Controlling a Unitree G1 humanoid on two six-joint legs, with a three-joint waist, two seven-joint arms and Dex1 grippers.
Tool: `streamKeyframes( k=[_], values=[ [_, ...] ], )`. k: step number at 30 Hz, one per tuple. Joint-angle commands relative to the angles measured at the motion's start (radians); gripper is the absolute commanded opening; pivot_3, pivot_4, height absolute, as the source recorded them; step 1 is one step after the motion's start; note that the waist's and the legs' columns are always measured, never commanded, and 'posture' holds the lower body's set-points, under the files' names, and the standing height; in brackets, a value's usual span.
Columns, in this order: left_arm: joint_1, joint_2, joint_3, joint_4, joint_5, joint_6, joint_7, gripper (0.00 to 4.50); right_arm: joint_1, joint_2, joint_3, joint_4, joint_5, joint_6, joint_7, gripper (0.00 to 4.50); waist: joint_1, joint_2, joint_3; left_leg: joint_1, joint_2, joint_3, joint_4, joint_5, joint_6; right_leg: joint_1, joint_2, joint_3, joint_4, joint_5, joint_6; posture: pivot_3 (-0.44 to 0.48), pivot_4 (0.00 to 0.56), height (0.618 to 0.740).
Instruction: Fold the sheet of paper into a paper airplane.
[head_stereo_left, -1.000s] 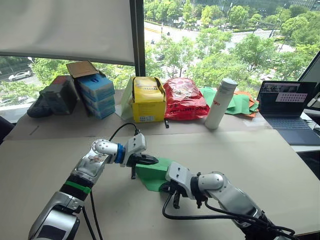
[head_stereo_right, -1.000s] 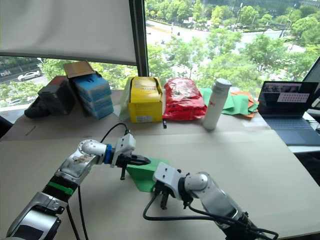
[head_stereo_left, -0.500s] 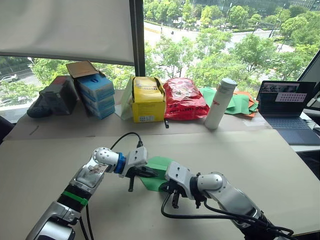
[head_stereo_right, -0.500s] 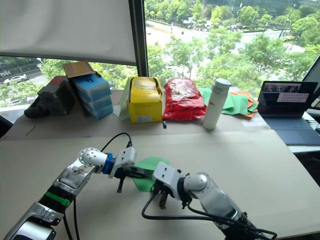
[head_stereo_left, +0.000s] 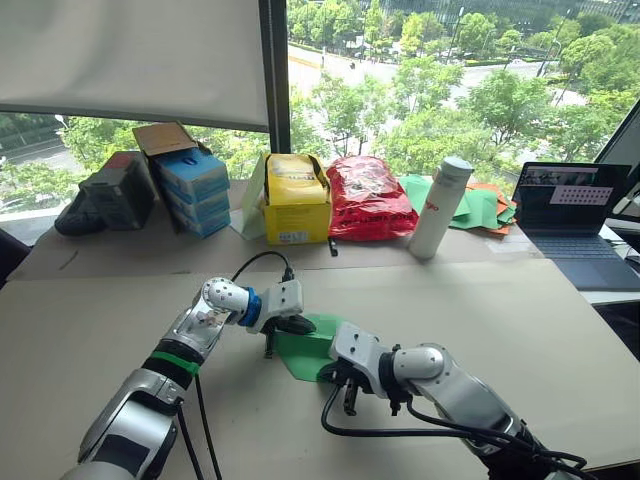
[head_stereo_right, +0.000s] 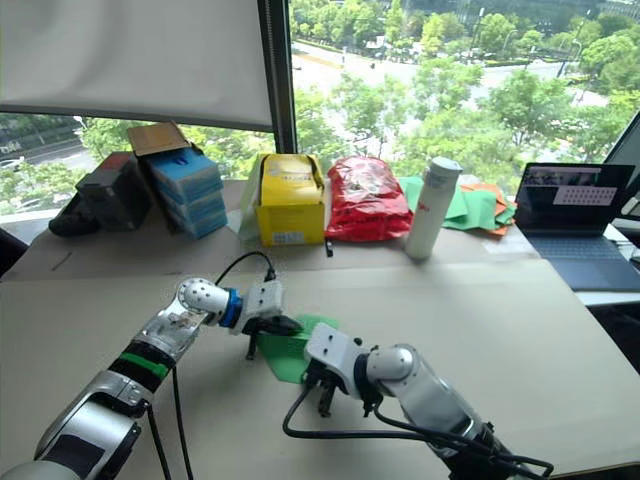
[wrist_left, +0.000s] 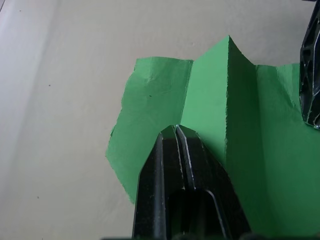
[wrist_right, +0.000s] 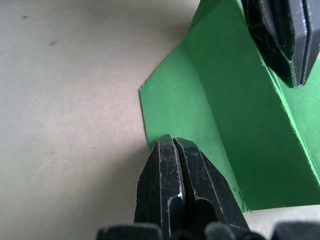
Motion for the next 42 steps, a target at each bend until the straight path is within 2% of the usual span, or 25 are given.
streamKeyframes(
  k=[1,9,15,19,26,31,35,42],
  values=[
    [-0.017,0.001,0.018,-0.037,-0.017,-0.017,-0.039,0.0,0.013,-0.011,0.008,0.025,-0.004,0.045,-0.02,0.03,0.0,0.0,0.0,0.0,0.0,0.0,0.0,0.0,0.0,0.0,0.0,0.0,0.0,0.0,0.0,0.0,0.15,0.74],
    [0.079,0.05,0.036,-0.232,-0.055,0.078,-0.08,0.0,0.012,-0.005,0.006,0.027,-0.006,0.058,-0.034,0.03,-0.002,0.0,0.0,0.0,0.0,0.0,0.0,0.0,0.0,0.0,0.0,0.001,0.0,0.0,0.0,0.0,0.15,0.74],
    [0.139,0.07,0.04,-0.308,-0.05,0.124,-0.055,0.0,0.007,-0.004,0.003,0.029,-0.005,0.066,-0.039,0.03,-0.002,0.0,0.0,0.0,0.0,0.0,0.0,0.0,0.001,0.0,-0.001,0.001,0.001,0.0,0.0,0.0,0.15,0.74],
    [0.165,0.065,0.056,-0.364,-0.06,0.158,-0.023,0.0,0.012,-0.024,-0.021,-0.037,0.025,0.102,-0.025,0.03,0.0,0.0,0.0,0.0,0.0,0.0,0.0,0.0,0.001,0.0,-0.001,0.001,0.001,0.0,0.0,0.0,0.15,0.74],
    [0.205,0.069,0.054,-0.435,-0.062,0.181,0.008,0.0,0.035,-0.074,-0.157,-0.257,0.197,0.238,0.029,0.03,0.007,0.0,0.0,-0.004,0.0,0.0,0.002,-0.001,0.002,-0.002,-0.003,0.0,-0.002,0.001,0.002,0.0,0.15,0.74],
    [0.243,0.079,0.052,-0.478,-0.065,0.191,0.017,0.0,-0.044,-0.019,-0.29,-0.238,0.307,0.26,0.01,0.03,0.003,0.0,0.0,-0.004,0.0,0.0,0.002,-0.002,0.004,-0.002,-0.002,0.0,-0.002,0.001,0.002,0.0,0.15,0.74],
    [0.261,0.081,0.049,-0.507,-0.065,0.204,0.028,0.0,-0.083,0.002,-0.21,-0.166,0.264,0.223,-0.042,0.03,0.004,0.0,0.0,-0.003,0.0,-0.001,0.002,-0.002,0.003,-0.002,-0.002,0.0,-0.001,0.001,0.002,0.0,0.15,0.74],
    [0.284,0.077,0.078,-0.551,-0.092,0.238,0.067,0.0,-0.03,-0.05,-0.032,-0.052,0.156,0.114,-0.083,0.03,0.005,0.0,0.0,-0.005,-0.001,0.0,0.003,0.0,0.0,-0.001,-0.003,0.0,-0.003,0.002,0.004,0.0,0.15,0.74]
  ],
)
